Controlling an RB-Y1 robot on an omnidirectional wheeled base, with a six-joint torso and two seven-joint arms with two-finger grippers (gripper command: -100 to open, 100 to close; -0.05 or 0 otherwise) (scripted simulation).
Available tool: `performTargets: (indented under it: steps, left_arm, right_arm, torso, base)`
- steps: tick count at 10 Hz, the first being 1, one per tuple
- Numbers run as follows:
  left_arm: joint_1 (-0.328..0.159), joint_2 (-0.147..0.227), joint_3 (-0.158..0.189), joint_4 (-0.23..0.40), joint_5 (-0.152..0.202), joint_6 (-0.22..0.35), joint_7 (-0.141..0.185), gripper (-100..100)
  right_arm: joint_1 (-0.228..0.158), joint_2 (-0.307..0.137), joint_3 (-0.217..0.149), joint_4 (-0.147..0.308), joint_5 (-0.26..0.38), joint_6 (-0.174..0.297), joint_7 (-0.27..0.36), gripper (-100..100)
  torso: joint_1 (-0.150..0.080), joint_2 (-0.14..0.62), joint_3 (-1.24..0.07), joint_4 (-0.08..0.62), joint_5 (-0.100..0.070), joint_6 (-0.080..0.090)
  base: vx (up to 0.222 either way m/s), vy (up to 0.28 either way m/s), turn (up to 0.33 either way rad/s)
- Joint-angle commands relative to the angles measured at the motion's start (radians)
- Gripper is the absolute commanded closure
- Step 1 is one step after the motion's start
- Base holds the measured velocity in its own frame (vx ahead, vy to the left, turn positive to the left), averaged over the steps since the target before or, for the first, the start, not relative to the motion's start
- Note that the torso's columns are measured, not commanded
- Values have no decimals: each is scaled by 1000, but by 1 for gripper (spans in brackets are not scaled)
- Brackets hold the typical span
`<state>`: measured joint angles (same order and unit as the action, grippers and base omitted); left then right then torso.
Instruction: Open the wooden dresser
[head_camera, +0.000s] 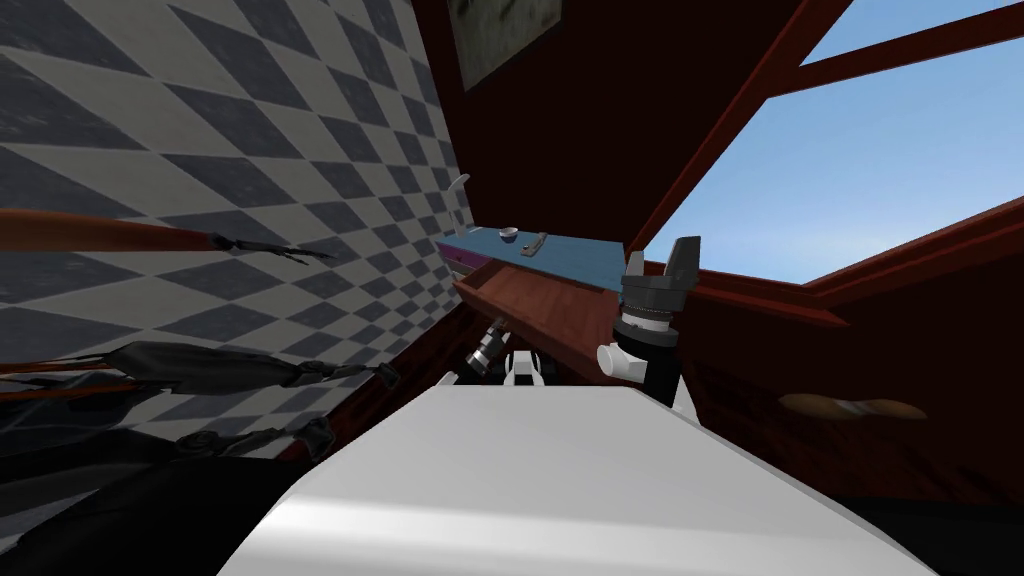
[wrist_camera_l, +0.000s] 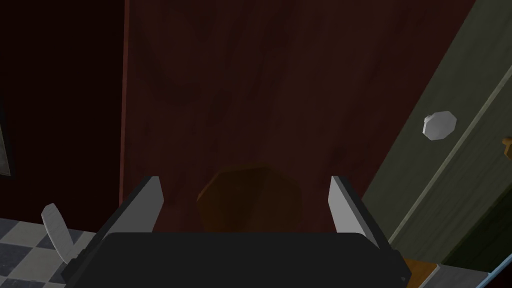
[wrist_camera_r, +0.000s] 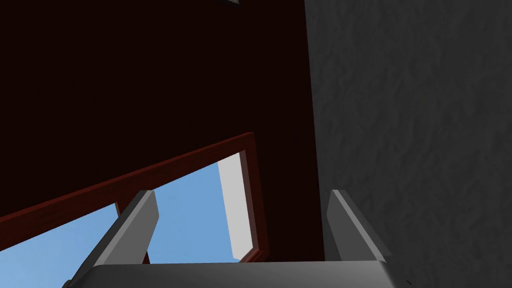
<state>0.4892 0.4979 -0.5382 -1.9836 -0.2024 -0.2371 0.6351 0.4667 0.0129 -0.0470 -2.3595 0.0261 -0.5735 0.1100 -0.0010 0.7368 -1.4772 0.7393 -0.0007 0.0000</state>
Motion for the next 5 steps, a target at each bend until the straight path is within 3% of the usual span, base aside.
performTargets:
  steps: [1,3,4,5]
  left_arm:
    - [-23,-30,9,-14,-6,57,-2,-100]
    - [-60,-77,18,-31,-15,126,-5,-100]
    - [-60,-77,18,-31,-15,135,-5,-100]
    - [-78,-100,22,-39,-19,173,-6,-100]
  right_arm:
    - [0,0,0,0,0,0,0,0]
    - [0,0,0,0,0,0,0,0]
    - [0,0,0,0,0,0,0,0]
    - [0,0,0,0,0,0,0,0]
  torso:
    - [-1,-2,-1,-2,0,0]
    - [-1,-2,-1,-2,0,1]
    - [0,2,0,0,0,1]
    - [1,3,0,1,-2,-1]
  base:
    - [-42,37,-39]
    - [-57,45,-155]
    - [-54,44,-80]
    - [-66,37,-111]
